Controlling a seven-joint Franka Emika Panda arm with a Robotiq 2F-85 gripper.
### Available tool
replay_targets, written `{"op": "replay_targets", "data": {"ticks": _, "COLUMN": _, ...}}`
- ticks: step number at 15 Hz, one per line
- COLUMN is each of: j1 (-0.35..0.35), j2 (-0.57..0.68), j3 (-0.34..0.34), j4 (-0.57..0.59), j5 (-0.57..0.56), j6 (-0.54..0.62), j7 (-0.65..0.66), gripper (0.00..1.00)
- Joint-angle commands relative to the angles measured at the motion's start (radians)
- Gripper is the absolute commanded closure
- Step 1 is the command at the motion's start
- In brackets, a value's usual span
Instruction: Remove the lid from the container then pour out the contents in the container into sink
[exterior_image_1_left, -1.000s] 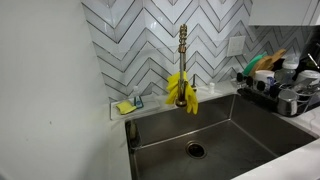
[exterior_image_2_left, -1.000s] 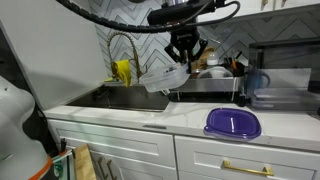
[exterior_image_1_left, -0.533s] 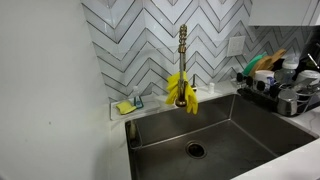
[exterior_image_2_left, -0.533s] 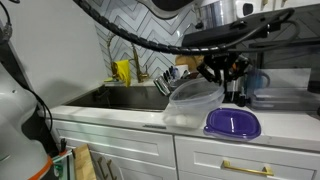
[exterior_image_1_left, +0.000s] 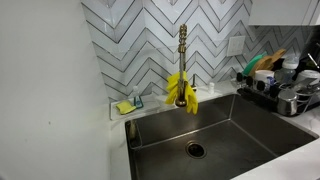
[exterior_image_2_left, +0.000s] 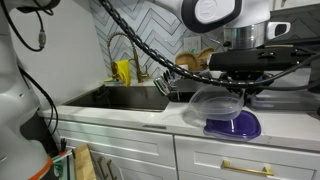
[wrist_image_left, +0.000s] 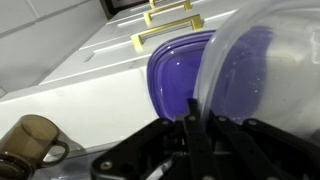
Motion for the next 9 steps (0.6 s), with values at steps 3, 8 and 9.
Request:
{"op": "replay_targets", "data": {"ticks": 3, "j1": -0.077, "j2": 0.124, "j3": 0.085, "j4": 0.144, "j5": 0.052, "j6": -0.018, "j7": -0.113, "gripper": 0.99}}
{"op": "replay_targets", "data": {"ticks": 8, "j1": -0.107, "j2": 0.186, "j3": 0.135, "j4": 0.197, "j5": 0.036, "j6": -0.016, "j7": -0.192, "gripper": 0.99}}
{"op": "replay_targets", "data": {"ticks": 9, "j1": -0.113, "j2": 0.196, "j3": 0.141, "j4": 0.207, "j5": 0.03, "j6": -0.033, "j7": -0.207, "gripper": 0.99}}
